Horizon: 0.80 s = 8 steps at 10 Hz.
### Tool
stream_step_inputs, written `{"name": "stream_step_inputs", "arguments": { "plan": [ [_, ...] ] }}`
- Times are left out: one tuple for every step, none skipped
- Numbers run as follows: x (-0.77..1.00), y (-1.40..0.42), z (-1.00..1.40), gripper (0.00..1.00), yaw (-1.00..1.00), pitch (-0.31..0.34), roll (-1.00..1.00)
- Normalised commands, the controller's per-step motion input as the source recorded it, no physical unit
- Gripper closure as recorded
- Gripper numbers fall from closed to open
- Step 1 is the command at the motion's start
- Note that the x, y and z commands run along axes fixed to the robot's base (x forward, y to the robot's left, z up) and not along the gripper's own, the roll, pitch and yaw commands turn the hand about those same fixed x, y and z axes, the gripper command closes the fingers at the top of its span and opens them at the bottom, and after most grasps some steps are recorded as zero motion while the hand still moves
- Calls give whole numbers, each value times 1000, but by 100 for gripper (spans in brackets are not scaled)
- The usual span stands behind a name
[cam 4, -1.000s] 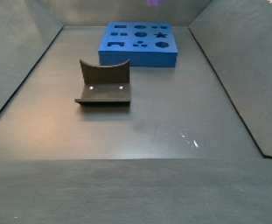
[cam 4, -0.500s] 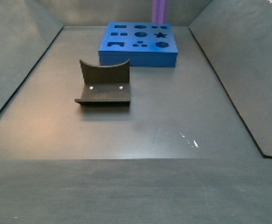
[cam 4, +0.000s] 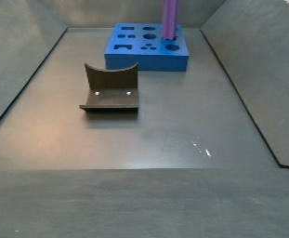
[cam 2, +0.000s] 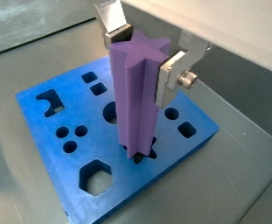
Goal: Insert the star object.
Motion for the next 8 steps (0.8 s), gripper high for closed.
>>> {"name": "stream_step_inputs", "arguments": {
  "plan": [
    [-174, 0, -191, 100, -134, 46, 0],
    [-389, 0, -171, 100, -166, 0, 0],
    [-403, 0, -171, 100, -91, 0, -11],
    [-137, 0, -271, 100, 0, 0, 0],
    [106, 0, -557, 100, 69, 0, 0],
    [440, 0, -674, 100, 94, 43, 0],
    [551, -43, -614, 100, 0, 90, 0],
    [534, -3, -623, 100, 0, 107, 0]
  ]
}}
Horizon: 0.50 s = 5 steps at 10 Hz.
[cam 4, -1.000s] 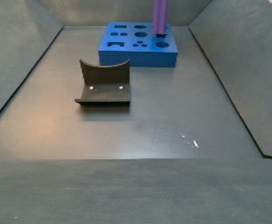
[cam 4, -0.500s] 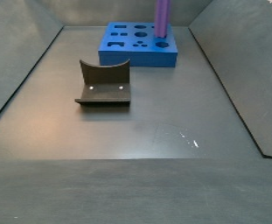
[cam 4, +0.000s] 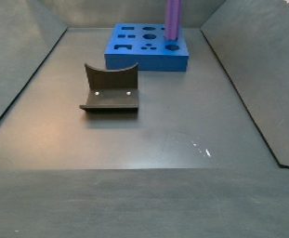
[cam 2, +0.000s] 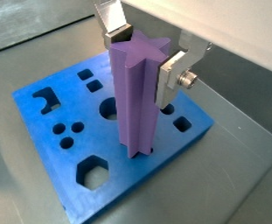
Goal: Insert the star object.
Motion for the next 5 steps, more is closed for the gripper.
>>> {"name": "stream_step_inputs", "arguments": {
  "plan": [
    [266, -89, -720, 100, 0, 46, 0],
    [17, -134, -637, 100, 0, 0, 0],
    [-26, -137, -566, 100, 0, 0, 0],
    [-9, -51, -580, 100, 0, 0, -54],
    [-57, 0, -694, 100, 146, 0, 0]
  ]
}}
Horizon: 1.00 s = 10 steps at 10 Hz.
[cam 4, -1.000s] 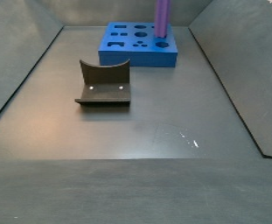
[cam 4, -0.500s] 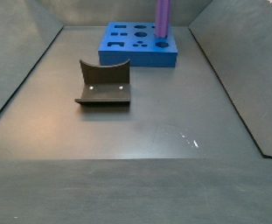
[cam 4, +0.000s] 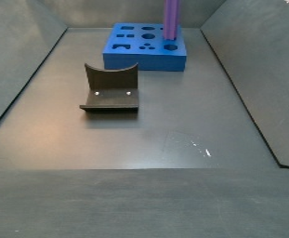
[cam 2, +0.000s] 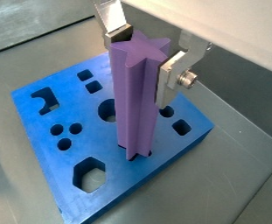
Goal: Insert the star object.
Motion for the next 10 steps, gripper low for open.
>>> {"name": "stream_step_inputs", "arguments": {
  "plan": [
    [-54, 0, -731, 100, 349, -7, 0],
    [-23, 0, -774, 100, 366, 0, 0],
    [0, 0, -769, 100, 466, 0, -77],
    [0, 0, -834, 100, 420, 0, -91],
    [11, 0, -917, 100, 403, 0, 0],
    [0, 0, -917, 100, 469, -29, 17],
    [-57, 0, -766, 100, 549, -89, 64],
    [-129, 0, -229, 100, 114, -180, -103],
    [-37, 0, -134, 100, 11, -141, -74],
    [0, -86, -20, 100, 34, -40, 33]
  ]
}}
